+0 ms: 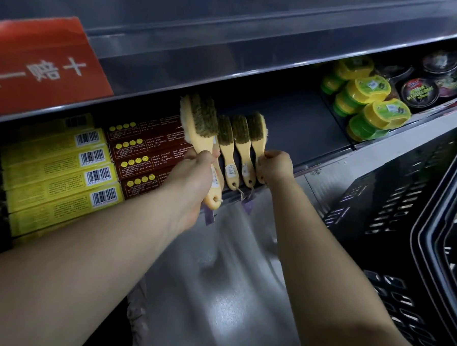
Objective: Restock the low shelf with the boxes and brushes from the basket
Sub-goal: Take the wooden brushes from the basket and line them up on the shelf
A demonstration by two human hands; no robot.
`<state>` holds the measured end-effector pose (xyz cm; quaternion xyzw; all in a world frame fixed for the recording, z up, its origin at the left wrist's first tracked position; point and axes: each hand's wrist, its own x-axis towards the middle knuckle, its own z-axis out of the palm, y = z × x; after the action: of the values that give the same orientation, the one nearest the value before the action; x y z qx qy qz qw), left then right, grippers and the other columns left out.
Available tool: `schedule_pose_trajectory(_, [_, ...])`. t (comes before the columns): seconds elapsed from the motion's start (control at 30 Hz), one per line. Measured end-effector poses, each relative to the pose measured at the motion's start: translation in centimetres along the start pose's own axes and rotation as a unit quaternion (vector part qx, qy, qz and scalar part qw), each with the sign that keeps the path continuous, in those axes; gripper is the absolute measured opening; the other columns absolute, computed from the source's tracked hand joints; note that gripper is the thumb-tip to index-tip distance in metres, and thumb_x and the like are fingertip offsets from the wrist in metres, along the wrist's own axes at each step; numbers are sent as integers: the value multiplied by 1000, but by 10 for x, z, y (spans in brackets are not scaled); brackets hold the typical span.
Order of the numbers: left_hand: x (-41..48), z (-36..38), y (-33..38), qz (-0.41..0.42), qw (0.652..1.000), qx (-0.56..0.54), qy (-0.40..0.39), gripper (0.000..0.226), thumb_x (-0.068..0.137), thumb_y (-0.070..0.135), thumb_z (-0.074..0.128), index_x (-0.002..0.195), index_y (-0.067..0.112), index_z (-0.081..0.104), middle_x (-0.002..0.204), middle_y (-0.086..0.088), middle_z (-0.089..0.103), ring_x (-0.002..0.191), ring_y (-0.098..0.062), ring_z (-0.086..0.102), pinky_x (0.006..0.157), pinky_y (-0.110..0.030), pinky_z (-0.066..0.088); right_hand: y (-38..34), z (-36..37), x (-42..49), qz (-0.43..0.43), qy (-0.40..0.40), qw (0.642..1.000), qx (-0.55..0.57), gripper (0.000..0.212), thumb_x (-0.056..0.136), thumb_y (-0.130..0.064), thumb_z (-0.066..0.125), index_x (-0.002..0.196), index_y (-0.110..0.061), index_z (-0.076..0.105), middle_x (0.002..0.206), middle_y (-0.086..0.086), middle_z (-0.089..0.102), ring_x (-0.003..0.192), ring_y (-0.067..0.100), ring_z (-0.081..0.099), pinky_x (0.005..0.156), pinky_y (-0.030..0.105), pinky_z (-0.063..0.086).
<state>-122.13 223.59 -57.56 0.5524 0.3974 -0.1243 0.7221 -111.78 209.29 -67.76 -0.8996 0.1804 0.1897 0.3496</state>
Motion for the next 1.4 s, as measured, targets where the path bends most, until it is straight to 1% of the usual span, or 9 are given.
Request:
schedule_pose_trajectory(0.2, [-2,-3,1,-4,997,-4,-74,23,96,11,48,114,19,61,109,0,61,101,-17,57,78,-33,52,0,-1,-10,-17,64,997,28,23,92,-16,50,109,-6,61,112,16,60,95,30,60,85,35,49])
schedule_pose_trajectory(0.3, [-1,-6,1,10,998,-10,-64,16,90,4,57,101,14,65,94,-2,65,83,-12,63,56,-21,55,-13,-9,-46,-103,64,983,135,16,94,-23,51,91,-14,64,84,-1,66,78,11,64,63,19,46])
schedule_pose_trajectory(0.5, [1,-4,1,40,996,40,-63,13,86,9,64,85,22,67,81,4,67,68,-4,58,58,-15,41,-6,-15,-120,-131,-271,893,335,20,94,-22,54,94,-9,70,81,6,70,70,11,63,67,20,50])
schedule_pose_trajectory(0.63, [1,-1,0,29,994,81,-70,11,90,19,60,96,14,67,79,2,65,68,-8,56,62,-18,46,-1,-19,-122,-107,-287,867,394,20,90,-12,57,104,-2,67,85,7,71,73,12,65,67,21,52])
schedule_pose_trajectory(0.77, [0,2,3,17,993,100,-61,12,95,19,53,95,11,63,75,0,54,62,-9,48,54,-15,46,2,-29,-97,-31,-143,898,416,12,92,-11,55,87,-11,66,67,0,69,61,14,59,59,25,50])
schedule_pose_trajectory(0.97, [-7,3,2,19,985,152,-82,14,92,14,52,97,12,66,76,2,60,68,-9,53,65,-20,46,6,-34,-21,24,70,972,223,21,93,-23,55,102,-7,65,79,3,66,71,17,60,63,28,49])
schedule_pose_trajectory(1.07, [-9,4,2,23,983,161,-86,15,92,12,51,94,13,65,75,3,60,68,-10,52,64,-20,45,8,-28,4,26,61,994,86,26,93,-24,52,100,-4,67,91,12,67,92,28,62,74,31,46])
schedule_pose_trajectory(1.23, [-19,10,3,30,981,166,-94,15,91,11,50,91,12,64,74,3,59,66,-9,51,63,-19,44,5,-27,17,19,46,998,-47,34,91,-20,50,59,-10,45,55,5,40,58,22,41,45,30,27])
schedule_pose_trajectory(1.4, [-36,22,9,68,977,171,-108,16,91,9,50,93,10,65,73,3,59,63,-8,51,60,-17,44,3,-34,9,24,33,998,-50,31,93,-15,52,63,-6,47,67,8,50,66,21,47,53,23,37])
